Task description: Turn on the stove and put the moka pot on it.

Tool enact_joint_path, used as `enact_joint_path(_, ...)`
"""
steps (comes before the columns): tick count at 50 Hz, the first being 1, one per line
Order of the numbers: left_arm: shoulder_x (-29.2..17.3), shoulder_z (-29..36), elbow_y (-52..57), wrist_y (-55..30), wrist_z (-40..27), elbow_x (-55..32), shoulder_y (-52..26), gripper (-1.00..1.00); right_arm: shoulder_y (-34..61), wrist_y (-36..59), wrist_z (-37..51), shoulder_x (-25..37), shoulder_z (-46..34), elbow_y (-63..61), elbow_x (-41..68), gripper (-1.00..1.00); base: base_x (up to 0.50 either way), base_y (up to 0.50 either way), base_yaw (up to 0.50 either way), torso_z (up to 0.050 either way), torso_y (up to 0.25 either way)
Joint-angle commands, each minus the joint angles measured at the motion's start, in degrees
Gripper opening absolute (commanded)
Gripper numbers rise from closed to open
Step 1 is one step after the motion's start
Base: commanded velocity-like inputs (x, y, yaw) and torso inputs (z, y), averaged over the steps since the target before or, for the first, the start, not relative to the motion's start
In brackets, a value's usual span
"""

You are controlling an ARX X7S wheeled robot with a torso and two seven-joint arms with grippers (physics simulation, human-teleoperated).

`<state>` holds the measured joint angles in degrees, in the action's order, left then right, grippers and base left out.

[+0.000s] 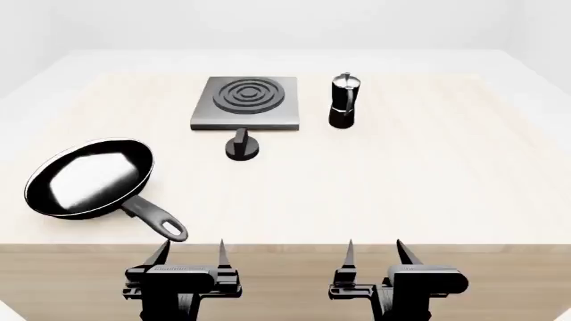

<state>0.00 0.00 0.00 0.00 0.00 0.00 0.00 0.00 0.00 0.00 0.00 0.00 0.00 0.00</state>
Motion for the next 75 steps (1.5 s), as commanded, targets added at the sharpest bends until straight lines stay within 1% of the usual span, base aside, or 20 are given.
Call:
enact_joint_path(1,-0.54,0.62,0.39,-0.24,-0.62,-0.53,0.15,1.00,-0.04,0.00,0.84,0.68,-0.84,-0.05,0.68,1.00,0.00,0.00,0.00,0.000,0.000)
enact_joint_path(6,-1.80,2.25,0.54,-0.29,-1.55,-1.89,0.58,1.00,-0.43,-0.24,1.23,1.87,-2.30,0.36,2.82,1.00,0.00,0.00,0.00,0.000,0.000)
enact_joint_path(7,-1.95,2.43,-0.15,-0.12,-1.30,-2.52,0.38,1.00,0.02,-3.01,1.26,2.01,-2.56,3.73,2.71,1.00,0.00,0.00,0.00,0.000,0.000)
enact_joint_path(9,-2.11,2.93,0.06,-0.32,-1.27,-3.26,0.55,1.00,-0.38,-0.36,1.76,2.23,-2.96,0.50,3.14,1.00,0.00,0.00,0.00,0.000,0.000)
enact_joint_path(11,-2.34,3.07,-0.43,0.03,-1.65,-3.64,0.36,1.00,-0.17,-3.19,1.65,2.46,-3.22,3.26,3.53,1.00,0.00,0.00,0.00,0.000,0.000)
enact_joint_path(12,-2.57,3.02,0.59,-0.96,-1.70,-4.14,0.49,1.00,-0.43,0.02,2.09,2.70,-3.34,-0.71,3.69,1.00,0.00,0.00,0.00,0.000,0.000)
enact_joint_path(14,-3.15,2.93,3.50,-2.89,-2.09,-4.58,0.59,1.00,0.27,-2.39,2.40,3.10,-3.28,1.08,3.60,1.00,0.00,0.00,0.00,0.000,0.000)
enact_joint_path(17,-4.30,3.16,8.02,-4.65,-2.63,-4.04,0.39,1.00,1.71,3.59,3.50,4.10,-3.26,-7.00,3.34,1.00,0.00,0.00,0.00,0.000,0.000)
enact_joint_path(24,-7.92,2.74,26.26,-15.57,-4.67,-0.11,-2.07,1.00,6.41,14.75,4.63,6.03,-2.57,-22.92,4.16,1.00,0.00,0.00,0.00,0.000,0.000)
enact_joint_path(30,-9.77,3.30,40.30,-26.11,-4.15,1.00,-4.85,1.00,8.88,22.72,5.78,7.35,-1.65,-35.55,5.48,1.00,0.00,0.00,0.00,0.000,0.000)
enact_joint_path(34,-10.20,3.51,45.78,-29.29,-3.45,0.26,-5.57,1.00,8.88,26.70,6.23,7.67,-0.80,-42.35,7.39,1.00,0.00,0.00,0.00,0.000,0.000)
enact_joint_path(37,-11.00,5.08,46.51,-29.90,-3.84,2.27,-5.71,1.00,8.89,27.54,6.83,8.07,-1.05,-44.58,7.01,1.00,0.00,0.00,0.00,0.015,0.000)
enact_joint_path(46,-10.89,3.19,51.53,-32.22,-4.32,0.75,-5.16,1.00,10.57,30.03,7.30,8.65,0.36,-46.62,9.11,1.00,0.00,0.00,0.00,0.050,0.035)
enact_joint_path(48,-10.55,2.83,51.61,-31.47,-4.35,-0.05,-5.30,1.00,8.85,26.51,7.00,8.76,-0.02,-45.05,8.46,1.00,0.00,0.00,0.00,0.050,0.033)
enact_joint_path(54,-10.76,3.49,52.58,-32.27,-4.40,-0.30,-5.64,1.00,10.41,30.64,7.60,9.50,0.82,-47.69,9.80,1.00,0.00,0.00,0.00,0.050,0.035)
enact_joint_path(57,-11.00,3.60,53.34,-32.67,-4.55,-0.27,-5.57,1.00,8.93,27.12,7.43,9.37,0.59,-45.80,9.35,1.00,0.00,0.00,0.00,0.050,0.033)
enact_joint_path(59,-11.19,3.46,53.57,-32.58,-4.45,-0.57,-5.04,1.00,10.00,29.59,7.83,9.52,0.92,-47.38,10.11,1.00,0.00,0.00,0.00,0.050,0.035)
enact_joint_path(67,-11.50,2.84,52.96,-30.46,-4.75,-1.23,-3.44,1.00,8.60,27.23,7.92,9.53,1.11,-46.28,10.60,1.00,0.00,0.00,0.00,0.050,0.036)
enact_joint_path(74,-11.73,2.44,53.33,-30.30,-4.95,-1.80,-3.55,1.00,9.93,30.11,8.64,10.02,0.89,-48.00,11.35,1.00,0.00,0.00,0.00,0.050,0.035)
enact_joint_path(75,-11.70,2.43,53.20,-30.06,-4.96,-1.94,-3.47,1.00,8.27,26.66,8.12,9.90,0.55,-46.33,10.77,1.00,0.00,0.00,0.00,0.050,0.037)
